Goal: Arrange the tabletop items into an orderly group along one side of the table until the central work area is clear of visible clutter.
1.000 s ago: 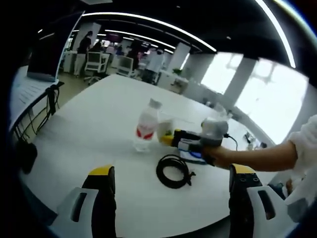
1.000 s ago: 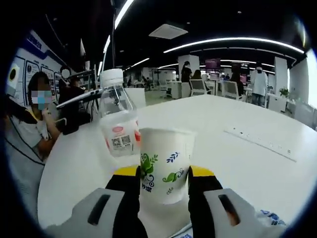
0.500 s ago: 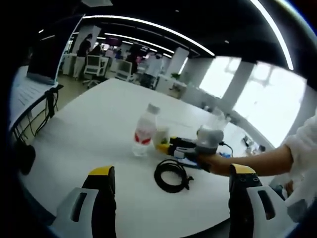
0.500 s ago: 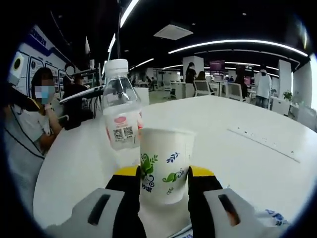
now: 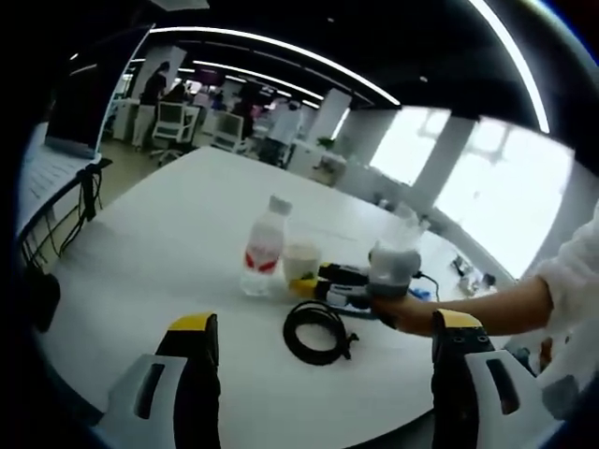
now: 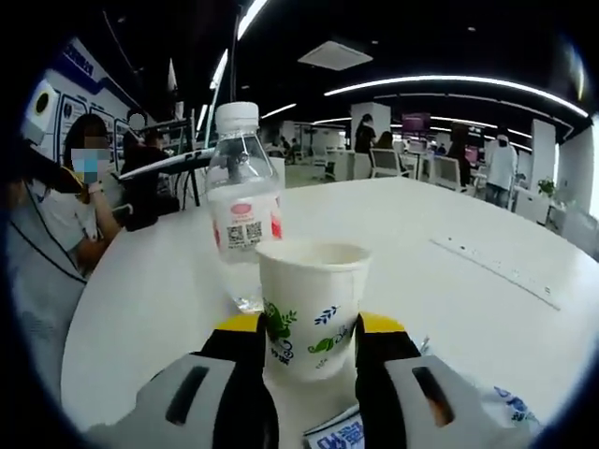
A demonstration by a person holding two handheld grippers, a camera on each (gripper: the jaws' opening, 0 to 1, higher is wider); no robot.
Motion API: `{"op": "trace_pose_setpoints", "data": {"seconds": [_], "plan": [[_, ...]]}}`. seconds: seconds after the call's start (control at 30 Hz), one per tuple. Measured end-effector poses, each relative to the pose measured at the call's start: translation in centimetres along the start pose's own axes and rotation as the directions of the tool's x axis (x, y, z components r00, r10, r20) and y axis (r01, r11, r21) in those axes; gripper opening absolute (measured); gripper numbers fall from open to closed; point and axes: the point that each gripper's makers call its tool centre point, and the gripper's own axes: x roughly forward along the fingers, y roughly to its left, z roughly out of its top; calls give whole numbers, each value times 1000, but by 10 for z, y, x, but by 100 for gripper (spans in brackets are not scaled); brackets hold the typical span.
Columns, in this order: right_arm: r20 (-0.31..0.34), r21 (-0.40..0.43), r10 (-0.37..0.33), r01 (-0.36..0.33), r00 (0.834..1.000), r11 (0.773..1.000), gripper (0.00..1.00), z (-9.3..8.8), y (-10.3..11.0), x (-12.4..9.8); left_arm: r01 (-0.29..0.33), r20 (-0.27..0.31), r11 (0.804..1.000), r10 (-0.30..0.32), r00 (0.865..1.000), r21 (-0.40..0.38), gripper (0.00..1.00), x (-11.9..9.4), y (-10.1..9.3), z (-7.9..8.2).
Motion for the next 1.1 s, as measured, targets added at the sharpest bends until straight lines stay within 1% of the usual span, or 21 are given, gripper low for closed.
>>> {"op": "trace_pose_setpoints", "data": {"seconds": [0.1, 0.2, 0.27, 0.57, 0.9, 0.93, 1.1], "plan": [[-14, -5, 4, -4, 1000, 1000, 35, -4, 3, -3, 6, 7, 1000, -6, 1000, 5, 91, 0, -2, 2], [-20, -2, 11, -11, 1000, 1000, 35, -6, 3, -2, 9, 20, 1000, -10, 1000, 4, 89, -1, -2, 4], [-37, -13, 10, -11, 999, 1000, 35, -10, 3, -2, 11, 25, 1000, -11, 1000, -2, 89, -1, -3, 5], [-45, -1, -1, 1, 999, 1000, 35, -12, 3, 1, 8, 35, 1000, -7, 999, -28, 89, -5, -1, 5], [-59, 23, 0, 2, 998, 1000, 37, -11, 5, -1, 15, 44, 999, -14, 999, -35, 89, -5, -2, 8], [-60, 19, -1, 2, 998, 1000, 38, -10, 5, -2, 16, 44, 999, -14, 999, -37, 89, -5, -1, 8], [-46, 15, -5, 6, 999, 1000, 52, -4, 4, -4, 17, 49, 999, -15, 999, -41, 89, -5, -2, 9]]}}
